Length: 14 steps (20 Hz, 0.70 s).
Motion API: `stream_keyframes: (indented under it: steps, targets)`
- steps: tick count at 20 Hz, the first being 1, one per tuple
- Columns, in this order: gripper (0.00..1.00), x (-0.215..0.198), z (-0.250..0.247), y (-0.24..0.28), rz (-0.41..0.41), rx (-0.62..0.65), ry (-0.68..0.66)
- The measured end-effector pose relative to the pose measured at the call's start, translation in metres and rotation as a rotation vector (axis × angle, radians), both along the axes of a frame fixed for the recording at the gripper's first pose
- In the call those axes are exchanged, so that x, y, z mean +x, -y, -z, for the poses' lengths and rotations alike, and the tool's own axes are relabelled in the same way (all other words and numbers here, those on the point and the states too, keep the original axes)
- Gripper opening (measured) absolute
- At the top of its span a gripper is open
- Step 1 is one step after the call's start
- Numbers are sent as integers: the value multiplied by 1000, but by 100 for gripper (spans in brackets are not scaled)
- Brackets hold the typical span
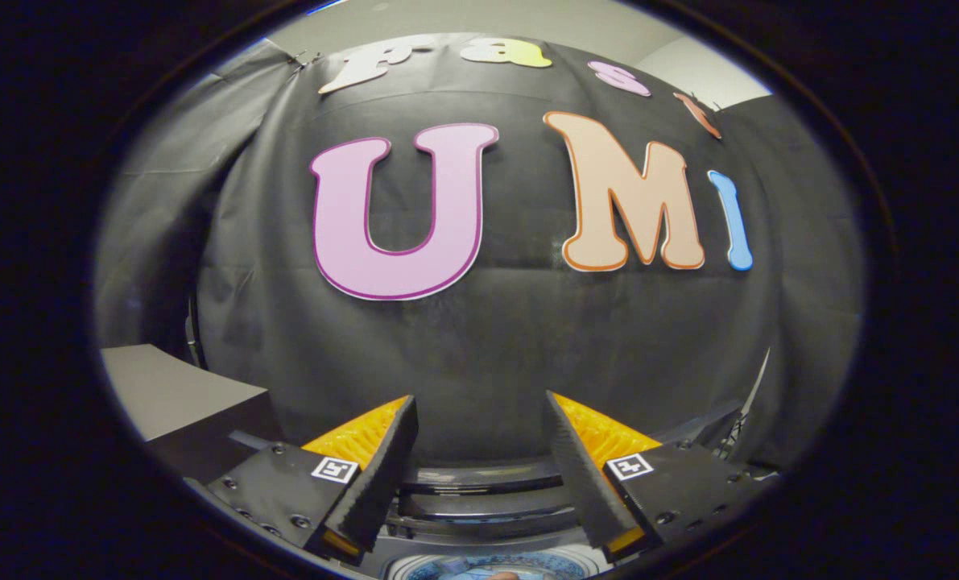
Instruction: Put the clothes into the washing machine and then close the washing machine lid.
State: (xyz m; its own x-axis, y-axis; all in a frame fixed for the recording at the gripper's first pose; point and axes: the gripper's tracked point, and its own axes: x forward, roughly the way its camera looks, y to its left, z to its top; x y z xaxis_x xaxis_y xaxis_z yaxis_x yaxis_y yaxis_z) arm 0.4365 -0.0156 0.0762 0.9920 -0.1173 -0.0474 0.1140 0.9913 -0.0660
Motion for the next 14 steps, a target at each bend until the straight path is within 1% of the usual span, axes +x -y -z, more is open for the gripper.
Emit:
stream_keyframes:
  steps: [8,11,14]
  targets:
    - [96,-17,7,-1,10,0,-30]
    - [96,-25,8,-1,19,0,-14]
    - [96,-30,9,-1,10,4,1]
